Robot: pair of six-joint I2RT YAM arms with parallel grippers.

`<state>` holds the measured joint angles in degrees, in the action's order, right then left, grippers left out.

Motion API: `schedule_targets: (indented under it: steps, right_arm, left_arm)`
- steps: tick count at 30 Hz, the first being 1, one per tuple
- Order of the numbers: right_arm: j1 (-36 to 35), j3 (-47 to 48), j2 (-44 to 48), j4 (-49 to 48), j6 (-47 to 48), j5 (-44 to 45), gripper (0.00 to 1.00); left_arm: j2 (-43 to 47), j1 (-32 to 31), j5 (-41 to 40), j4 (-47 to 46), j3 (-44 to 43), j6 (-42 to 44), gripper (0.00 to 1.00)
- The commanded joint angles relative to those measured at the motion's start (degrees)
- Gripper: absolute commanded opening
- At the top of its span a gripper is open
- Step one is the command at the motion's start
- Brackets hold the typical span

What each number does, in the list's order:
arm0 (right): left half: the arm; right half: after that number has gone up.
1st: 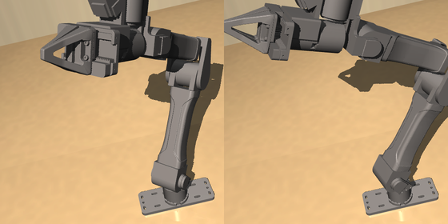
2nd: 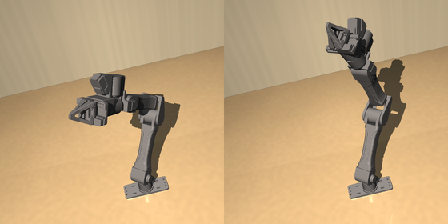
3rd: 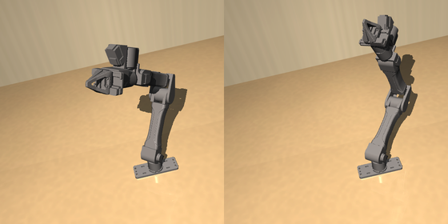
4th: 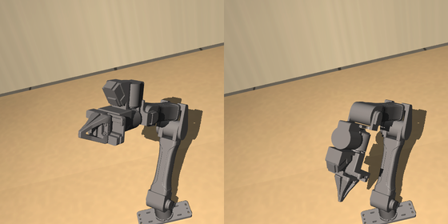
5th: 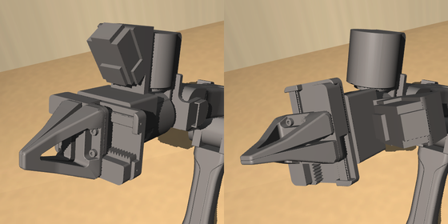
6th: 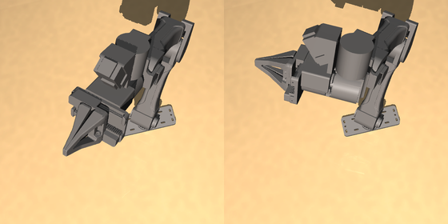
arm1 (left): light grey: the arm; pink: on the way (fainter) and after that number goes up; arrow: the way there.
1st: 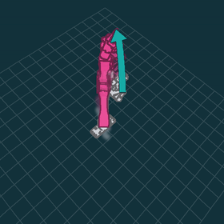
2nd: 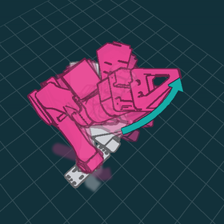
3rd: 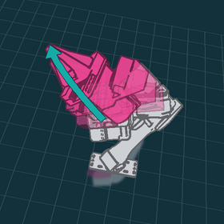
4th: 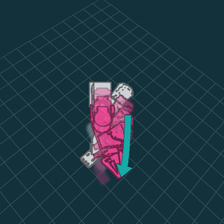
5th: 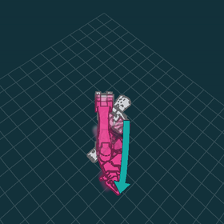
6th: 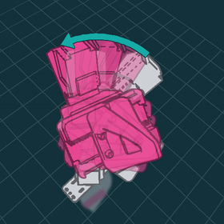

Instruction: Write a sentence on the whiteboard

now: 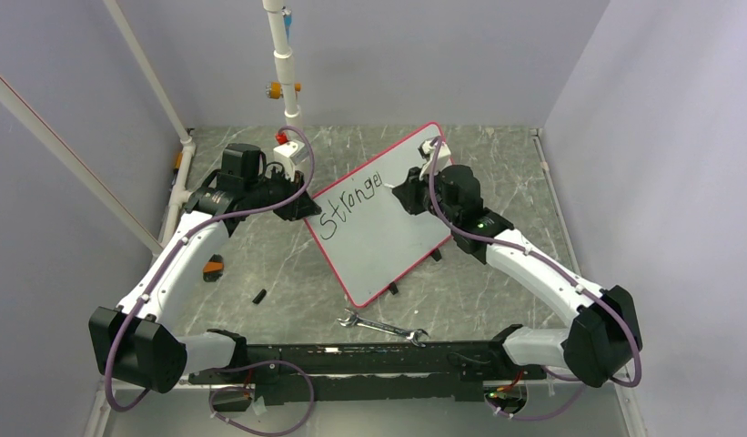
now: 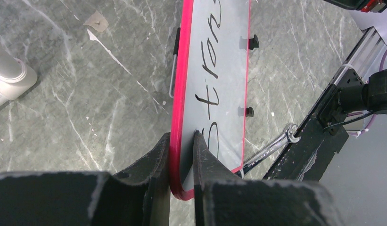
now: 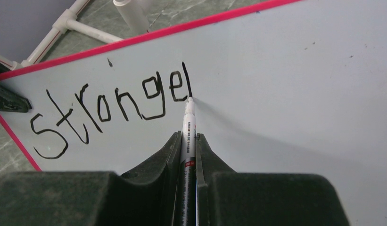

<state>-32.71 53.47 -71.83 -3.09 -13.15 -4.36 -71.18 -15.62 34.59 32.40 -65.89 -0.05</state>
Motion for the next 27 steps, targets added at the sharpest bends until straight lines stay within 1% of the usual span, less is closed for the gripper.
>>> schedule_targets:
  steps: [1,8,27]
  right_arm:
    - [0.2,-1.9,2.4,-0.4,-1.0,-0.2,0.0]
    - [0.2,-2.8,3.1,-0.6,-1.5,-0.4,0.0]
    - [0.2,3.9,-1.3,-1.2,-0.3,0.7,0.0]
  left_arm:
    - [0.8,0.1,-7.3,-0.5,-0.4,6.5,0.0]
    - [0.8,0.1,-7.4,-0.6,-0.3,6.5,0.0]
    - [0.9,0.1,-7.3,-0.5,-0.3,6.4,0.0]
